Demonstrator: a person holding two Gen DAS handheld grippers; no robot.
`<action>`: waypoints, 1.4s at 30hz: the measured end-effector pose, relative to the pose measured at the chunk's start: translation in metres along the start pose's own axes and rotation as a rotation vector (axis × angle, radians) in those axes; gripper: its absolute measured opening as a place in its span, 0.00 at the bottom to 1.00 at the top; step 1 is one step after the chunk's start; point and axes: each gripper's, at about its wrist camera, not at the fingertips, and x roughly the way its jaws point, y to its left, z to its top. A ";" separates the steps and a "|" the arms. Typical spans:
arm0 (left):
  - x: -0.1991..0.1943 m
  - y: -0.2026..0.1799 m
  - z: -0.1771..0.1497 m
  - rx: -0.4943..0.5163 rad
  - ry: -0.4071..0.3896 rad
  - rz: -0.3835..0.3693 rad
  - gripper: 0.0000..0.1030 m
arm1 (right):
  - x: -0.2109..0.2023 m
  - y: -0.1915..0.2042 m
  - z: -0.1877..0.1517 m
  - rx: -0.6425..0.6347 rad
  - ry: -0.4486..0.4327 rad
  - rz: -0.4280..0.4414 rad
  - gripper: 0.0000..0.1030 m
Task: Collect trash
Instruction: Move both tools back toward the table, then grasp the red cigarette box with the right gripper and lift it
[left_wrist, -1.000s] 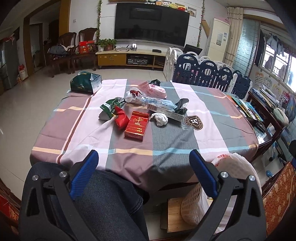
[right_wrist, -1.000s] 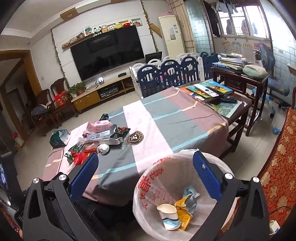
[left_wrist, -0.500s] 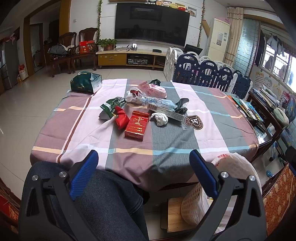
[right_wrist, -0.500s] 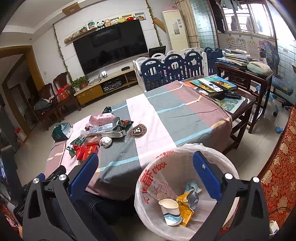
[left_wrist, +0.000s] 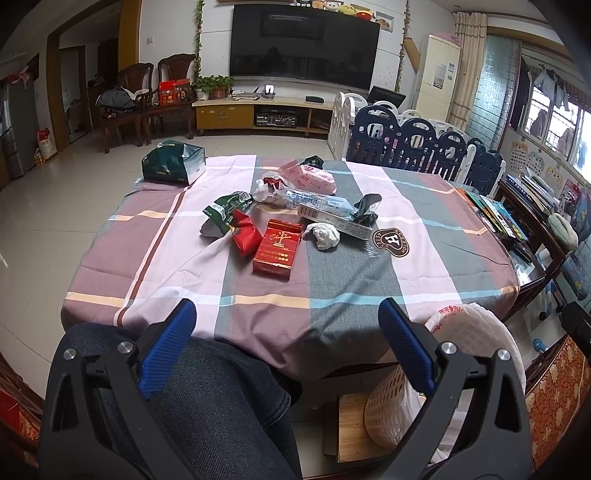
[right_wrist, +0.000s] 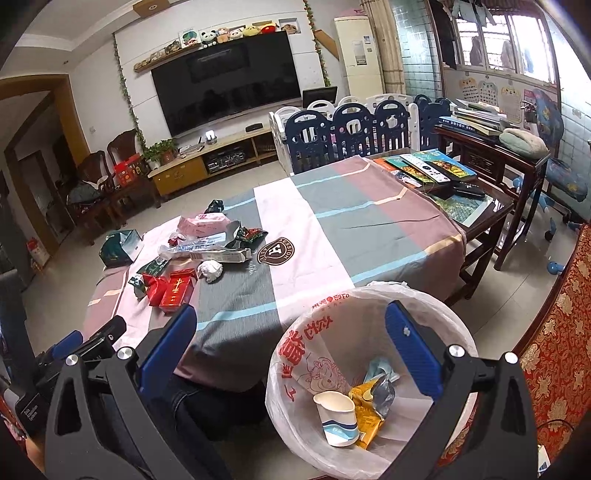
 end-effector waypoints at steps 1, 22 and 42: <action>0.000 0.000 0.000 -0.001 0.001 0.000 0.95 | 0.000 0.001 0.000 -0.004 0.001 -0.001 0.97; 0.047 0.067 0.049 -0.044 0.019 0.062 0.95 | 0.074 0.043 0.008 -0.048 0.099 0.037 0.76; 0.119 0.244 0.042 -0.435 0.120 0.033 0.95 | 0.286 0.228 -0.012 -0.257 0.403 0.067 0.74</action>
